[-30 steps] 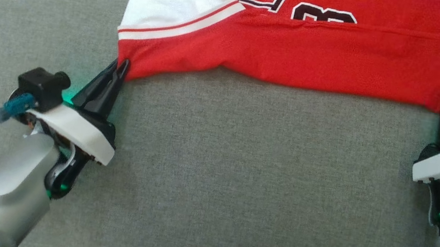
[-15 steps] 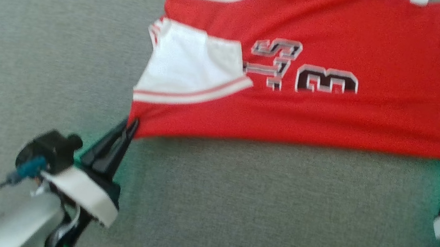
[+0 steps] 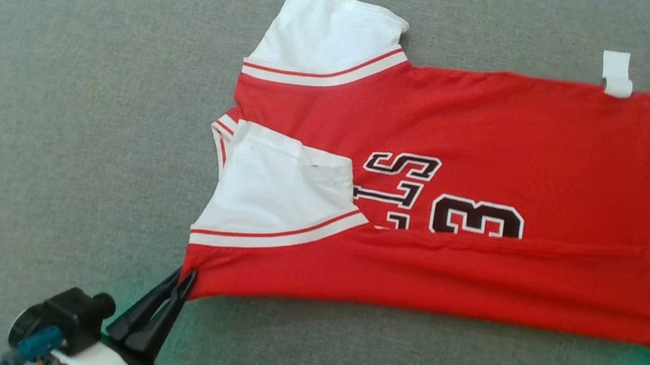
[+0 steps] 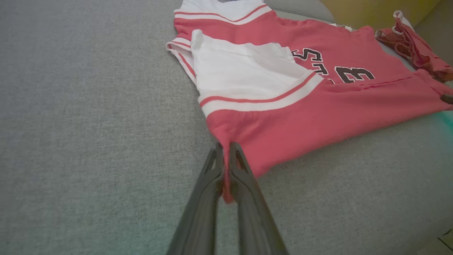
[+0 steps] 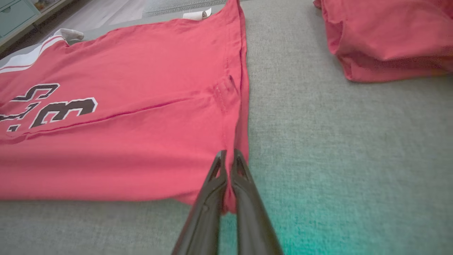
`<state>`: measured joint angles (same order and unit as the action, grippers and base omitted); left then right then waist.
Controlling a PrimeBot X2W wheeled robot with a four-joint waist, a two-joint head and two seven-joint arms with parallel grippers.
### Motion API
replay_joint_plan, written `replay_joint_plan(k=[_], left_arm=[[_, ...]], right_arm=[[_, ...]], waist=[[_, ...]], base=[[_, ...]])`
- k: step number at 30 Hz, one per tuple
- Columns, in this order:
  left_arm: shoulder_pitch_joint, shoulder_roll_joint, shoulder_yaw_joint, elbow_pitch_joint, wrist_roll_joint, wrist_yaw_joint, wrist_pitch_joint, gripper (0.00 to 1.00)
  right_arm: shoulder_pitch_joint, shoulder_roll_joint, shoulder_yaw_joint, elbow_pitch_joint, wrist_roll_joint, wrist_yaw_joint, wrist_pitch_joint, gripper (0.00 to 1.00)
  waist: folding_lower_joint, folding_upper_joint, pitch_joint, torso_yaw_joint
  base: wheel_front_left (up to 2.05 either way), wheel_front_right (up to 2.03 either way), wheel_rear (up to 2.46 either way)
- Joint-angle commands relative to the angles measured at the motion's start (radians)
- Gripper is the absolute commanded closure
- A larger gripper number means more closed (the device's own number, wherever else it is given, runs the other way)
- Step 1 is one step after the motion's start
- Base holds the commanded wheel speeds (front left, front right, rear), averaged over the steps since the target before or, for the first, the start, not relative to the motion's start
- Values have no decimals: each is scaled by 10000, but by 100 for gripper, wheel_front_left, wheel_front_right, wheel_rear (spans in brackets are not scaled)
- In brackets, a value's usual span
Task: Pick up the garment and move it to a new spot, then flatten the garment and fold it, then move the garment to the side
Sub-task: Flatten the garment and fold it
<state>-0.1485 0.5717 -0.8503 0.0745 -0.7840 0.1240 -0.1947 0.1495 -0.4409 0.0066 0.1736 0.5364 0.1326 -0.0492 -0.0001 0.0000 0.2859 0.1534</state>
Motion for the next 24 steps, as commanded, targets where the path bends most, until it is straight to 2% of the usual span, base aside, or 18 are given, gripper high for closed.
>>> replay_joint_plan(k=[1,3,4,5,6,7,8,13,16,20,24], left_arm=[[-51,465,367,-291,-57,109,-47,100],[-51,485,398,-331,-80,161,-35,100],[-51,478,405,-343,-126,154,-7,100],[-53,485,393,-352,-166,139,57,100],[-70,496,368,-372,-198,109,139,86],[-118,513,372,-414,-204,111,197,18],[-194,547,399,-465,-182,122,221,0],[-914,817,541,-713,25,-117,387,0],[-2018,991,829,-949,197,-372,653,0],[-4067,1115,1171,-878,279,-1100,1410,0],[-6122,1136,1345,-80,-48,-1932,2687,0]], right_arm=[[423,-131,-138,-453,-39,-19,102,100],[717,22,-293,-707,-58,-19,218,100],[823,94,-336,-832,-57,-19,291,88],[895,152,-372,-950,-66,-19,362,8],[930,203,-434,-1061,-91,-19,393,0],[943,240,-486,-1170,-125,-19,405,0],[931,263,-527,-1293,-152,-19,384,0],[704,284,-758,-1679,-375,-19,177,0],[298,316,-818,-1836,-736,-19,-24,0],[-352,376,-573,-2004,-1005,-19,-45,0],[-1203,515,-179,-2047,-1287,-19,-24,0]], waist=[[1,0,10,-25],[1,0,35,-64],[1,0,62,-107],[1,0,93,-162],[1,0,124,-213],[1,0,163,-260],[1,0,201,-311],[1,0,394,-478],[1,0,652,-638],[1,0,1124,-870],[1,0,1684,-1309]], base=[[0,0,0],[0,0,0],[0,0,0],[0,0,0],[0,0,0],[0,0,0],[0,0,0],[0,0,0],[0,0,0],[0,0,0],[0,0,0]])
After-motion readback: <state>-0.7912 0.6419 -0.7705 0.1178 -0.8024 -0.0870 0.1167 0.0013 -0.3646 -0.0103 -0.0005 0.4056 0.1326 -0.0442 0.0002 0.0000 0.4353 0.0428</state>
